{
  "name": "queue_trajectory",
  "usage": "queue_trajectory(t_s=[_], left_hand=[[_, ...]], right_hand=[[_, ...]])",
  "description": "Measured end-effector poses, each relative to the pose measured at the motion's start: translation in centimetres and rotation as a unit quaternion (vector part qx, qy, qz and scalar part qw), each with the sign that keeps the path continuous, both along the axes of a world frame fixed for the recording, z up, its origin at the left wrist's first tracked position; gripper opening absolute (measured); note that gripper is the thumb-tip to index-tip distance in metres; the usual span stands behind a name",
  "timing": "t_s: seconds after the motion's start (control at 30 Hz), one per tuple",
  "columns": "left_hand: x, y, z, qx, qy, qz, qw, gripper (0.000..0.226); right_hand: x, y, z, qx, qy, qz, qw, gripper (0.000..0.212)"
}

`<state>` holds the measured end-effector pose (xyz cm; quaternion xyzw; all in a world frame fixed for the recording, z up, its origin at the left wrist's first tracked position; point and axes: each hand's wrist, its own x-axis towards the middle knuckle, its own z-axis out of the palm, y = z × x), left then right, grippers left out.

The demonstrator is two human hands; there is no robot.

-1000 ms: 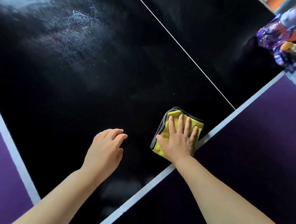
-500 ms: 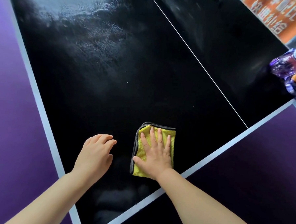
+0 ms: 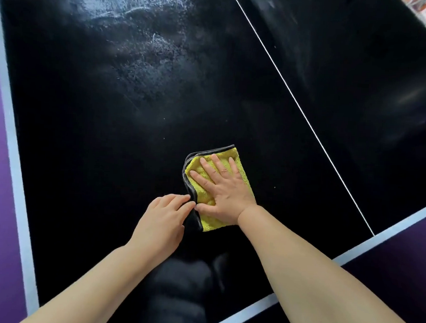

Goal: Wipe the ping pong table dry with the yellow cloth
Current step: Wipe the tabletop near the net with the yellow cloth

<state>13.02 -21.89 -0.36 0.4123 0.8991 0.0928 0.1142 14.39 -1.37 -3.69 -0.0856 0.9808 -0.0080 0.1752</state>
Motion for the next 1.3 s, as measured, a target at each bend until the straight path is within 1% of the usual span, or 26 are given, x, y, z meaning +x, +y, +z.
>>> queue_trajectory(t_s=[0.13,0.3,0.4,0.53,0.67,0.73,0.83,1.0,1.13,1.3], left_hand=[[-2.4,5.4,-0.2,-0.002,0.019,0.038,0.999,0.071],[-5.0,11.0,0.1,0.004,0.031,0.131,0.991,0.064],[-5.8,13.0,-0.2,0.008,0.032,0.157,0.987,0.061],[-6.2,14.3,-0.5,-0.004,0.032,0.168,0.985,0.056],[-5.8,14.3,-0.7,-0.016,0.032,0.180,0.983,0.054],[-5.3,14.3,-0.7,-0.017,0.027,0.188,0.982,0.054],[-4.3,14.3,-0.6,-0.015,0.026,0.185,0.982,0.053],[-2.6,13.6,-0.5,-0.002,0.036,0.170,0.985,0.052],[-1.0,13.2,0.1,0.007,0.036,0.168,0.985,0.053],[1.9,12.3,1.1,0.022,0.046,0.129,0.990,0.052]], right_hand=[[-4.5,4.9,-0.2,-0.007,0.017,0.013,1.000,0.078],[-10.2,10.2,-0.1,0.002,0.033,0.010,0.999,0.080],[-13.4,12.4,-0.2,0.003,0.040,-0.019,0.999,0.079],[-17.3,15.2,-0.4,-0.015,0.051,-0.093,0.994,0.078],[-18.5,16.0,-0.6,-0.011,0.051,-0.128,0.990,0.079],[-18.2,15.6,-0.6,-0.005,0.050,-0.136,0.989,0.081],[-16.6,15.0,-0.6,-0.013,0.052,-0.180,0.982,0.083],[-10.6,12.7,-0.6,-0.013,0.042,-0.235,0.971,0.085],[-5.2,10.9,-0.3,-0.009,0.021,-0.236,0.972,0.085],[2.0,9.5,0.0,-0.006,-0.003,-0.212,0.977,0.085]])
